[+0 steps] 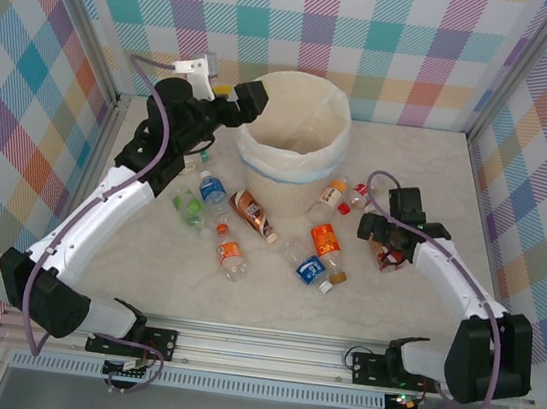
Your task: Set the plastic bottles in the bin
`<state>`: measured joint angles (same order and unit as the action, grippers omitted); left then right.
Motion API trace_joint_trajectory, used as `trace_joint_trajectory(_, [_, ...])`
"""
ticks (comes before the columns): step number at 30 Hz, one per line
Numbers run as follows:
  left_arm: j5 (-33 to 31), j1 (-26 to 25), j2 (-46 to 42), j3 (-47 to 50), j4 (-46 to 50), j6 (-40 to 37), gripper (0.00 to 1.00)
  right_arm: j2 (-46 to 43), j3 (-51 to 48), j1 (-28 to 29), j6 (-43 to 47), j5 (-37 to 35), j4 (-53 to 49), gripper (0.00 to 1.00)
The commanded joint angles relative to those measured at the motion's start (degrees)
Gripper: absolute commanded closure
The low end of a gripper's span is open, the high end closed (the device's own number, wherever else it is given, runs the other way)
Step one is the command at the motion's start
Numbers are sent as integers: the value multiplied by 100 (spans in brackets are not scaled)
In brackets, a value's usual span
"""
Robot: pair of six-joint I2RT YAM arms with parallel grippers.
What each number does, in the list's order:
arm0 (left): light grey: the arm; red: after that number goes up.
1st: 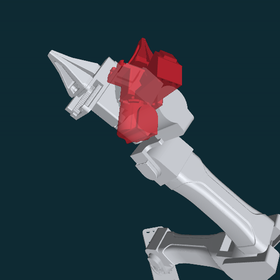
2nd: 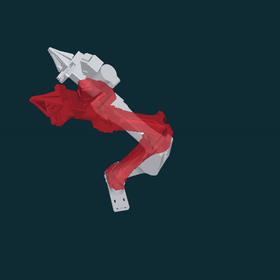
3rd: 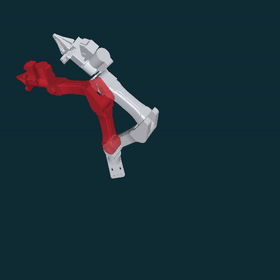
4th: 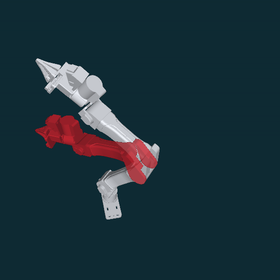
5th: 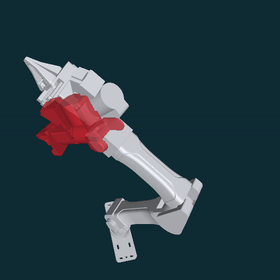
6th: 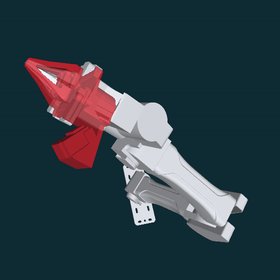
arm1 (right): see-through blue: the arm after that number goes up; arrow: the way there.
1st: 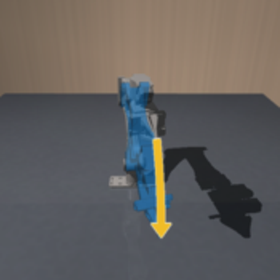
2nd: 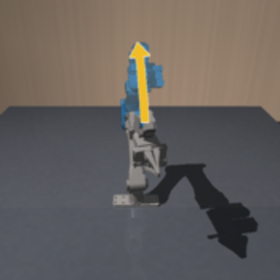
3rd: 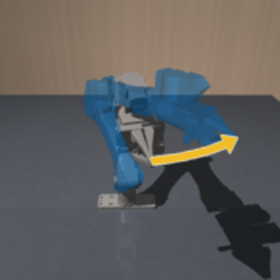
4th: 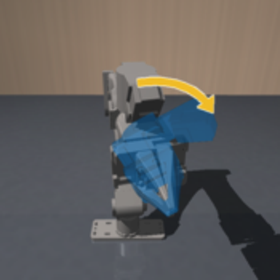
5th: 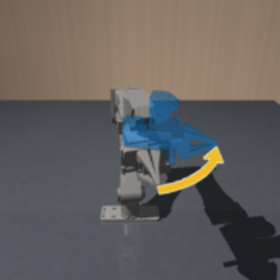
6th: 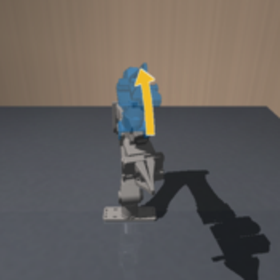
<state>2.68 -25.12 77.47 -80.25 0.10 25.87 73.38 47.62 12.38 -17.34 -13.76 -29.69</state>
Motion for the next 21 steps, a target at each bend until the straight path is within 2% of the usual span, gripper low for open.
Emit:
trace_joint_trajectory(1, [-729,-45,-468,343,-506,271,0,300,344,-86,79,187,-173,0])
trace_joint_trajectory(10, [-1532,-39,-1637,1826,-155,807,0,1230,783,-95,368,135,-628,2])
trace_joint_trajectory(14, [-1672,-28,-1889,2382,60,1067,0,1403,827,-94,405,228,-650,5])
trace_joint_trajectory(17, [-1702,11,-1827,2274,903,1019,0,1534,855,-98,430,437,-678,6])
trace_joint_trajectory(19, [-1872,34,-1835,2215,1410,1030,0,1616,823,-100,325,528,-643,12])
trace_joint_trajectory(21, [-2047,51,-1932,2350,1532,1124,0,1684,793,-95,286,746,-563,20])
